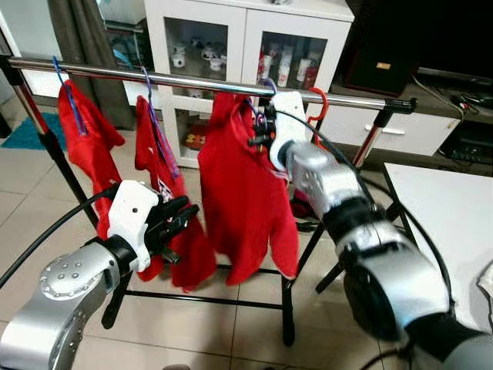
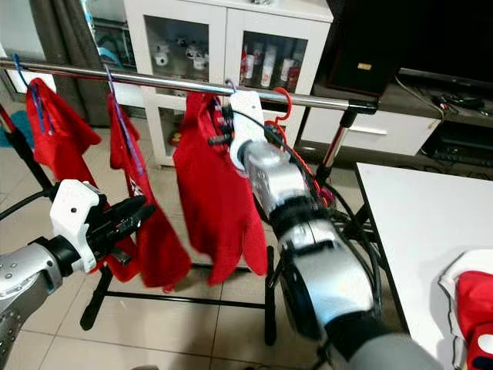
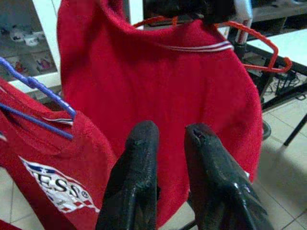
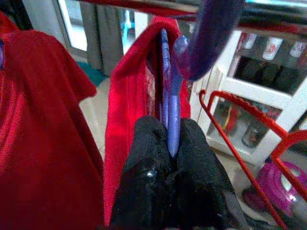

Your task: Hang hanger

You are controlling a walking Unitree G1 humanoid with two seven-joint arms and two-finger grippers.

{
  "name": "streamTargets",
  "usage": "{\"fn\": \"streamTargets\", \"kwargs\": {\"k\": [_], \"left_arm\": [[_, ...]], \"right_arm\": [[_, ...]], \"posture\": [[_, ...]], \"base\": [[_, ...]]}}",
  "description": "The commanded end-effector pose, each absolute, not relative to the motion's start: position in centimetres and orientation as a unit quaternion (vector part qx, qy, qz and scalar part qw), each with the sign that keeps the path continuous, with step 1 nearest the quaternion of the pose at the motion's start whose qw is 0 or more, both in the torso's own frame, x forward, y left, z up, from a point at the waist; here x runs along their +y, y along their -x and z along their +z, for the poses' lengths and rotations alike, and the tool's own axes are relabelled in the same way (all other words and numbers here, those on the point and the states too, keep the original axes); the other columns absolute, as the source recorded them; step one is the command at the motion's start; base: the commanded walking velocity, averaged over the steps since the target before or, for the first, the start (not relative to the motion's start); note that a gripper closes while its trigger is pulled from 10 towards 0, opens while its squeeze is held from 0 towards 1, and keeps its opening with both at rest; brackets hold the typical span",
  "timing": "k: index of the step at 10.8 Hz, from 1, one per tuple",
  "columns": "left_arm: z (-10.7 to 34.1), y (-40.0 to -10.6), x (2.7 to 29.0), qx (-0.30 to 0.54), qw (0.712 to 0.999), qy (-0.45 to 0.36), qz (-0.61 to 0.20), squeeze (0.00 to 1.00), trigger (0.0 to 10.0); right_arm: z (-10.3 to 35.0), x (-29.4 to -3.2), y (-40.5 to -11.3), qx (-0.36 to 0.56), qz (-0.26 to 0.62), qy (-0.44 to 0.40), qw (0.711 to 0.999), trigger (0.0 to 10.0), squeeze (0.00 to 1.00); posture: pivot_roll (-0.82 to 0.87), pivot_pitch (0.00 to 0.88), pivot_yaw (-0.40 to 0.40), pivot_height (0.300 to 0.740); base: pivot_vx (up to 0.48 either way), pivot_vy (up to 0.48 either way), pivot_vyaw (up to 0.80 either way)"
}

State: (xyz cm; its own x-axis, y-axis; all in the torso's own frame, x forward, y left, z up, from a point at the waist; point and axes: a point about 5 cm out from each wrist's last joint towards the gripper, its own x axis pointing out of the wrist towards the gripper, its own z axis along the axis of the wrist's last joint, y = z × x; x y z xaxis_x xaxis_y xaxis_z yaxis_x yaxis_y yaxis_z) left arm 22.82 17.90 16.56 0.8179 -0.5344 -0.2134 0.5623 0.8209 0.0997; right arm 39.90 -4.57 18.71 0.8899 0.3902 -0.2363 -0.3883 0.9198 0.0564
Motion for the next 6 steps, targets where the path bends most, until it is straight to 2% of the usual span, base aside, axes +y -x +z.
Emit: {"fn": "streamTargets", "kwargs": {"k": [1,4,6], "left_arm": [[16.9,-22.4,17.8,0.09,0.946,-0.078,-0.3,0.0,10.0],[17.6,-21.6,18.2,0.103,0.942,-0.079,-0.309,0.0,10.0],[17.7,-20.5,18.6,0.118,0.941,-0.083,-0.305,0.0,10.0]], "right_arm": [[20.6,-4.1,-40.5,0.103,0.197,-0.01,0.975,10.0,0.0],[21.3,-3.1,-40.8,0.124,0.182,-0.023,0.975,10.0,0.0],[21.1,-2.7,-40.7,0.139,0.183,-0.029,0.973,10.0,0.0]], "posture": [[0.23,0.0,-0.085,0.74],[0.25,0.0,-0.11,0.74],[0.28,0.061,-0.125,0.74]], "base": [[0.0,0.0,0.0],[0.0,0.0,0.0],[0.0,0.0,0.0]]}}
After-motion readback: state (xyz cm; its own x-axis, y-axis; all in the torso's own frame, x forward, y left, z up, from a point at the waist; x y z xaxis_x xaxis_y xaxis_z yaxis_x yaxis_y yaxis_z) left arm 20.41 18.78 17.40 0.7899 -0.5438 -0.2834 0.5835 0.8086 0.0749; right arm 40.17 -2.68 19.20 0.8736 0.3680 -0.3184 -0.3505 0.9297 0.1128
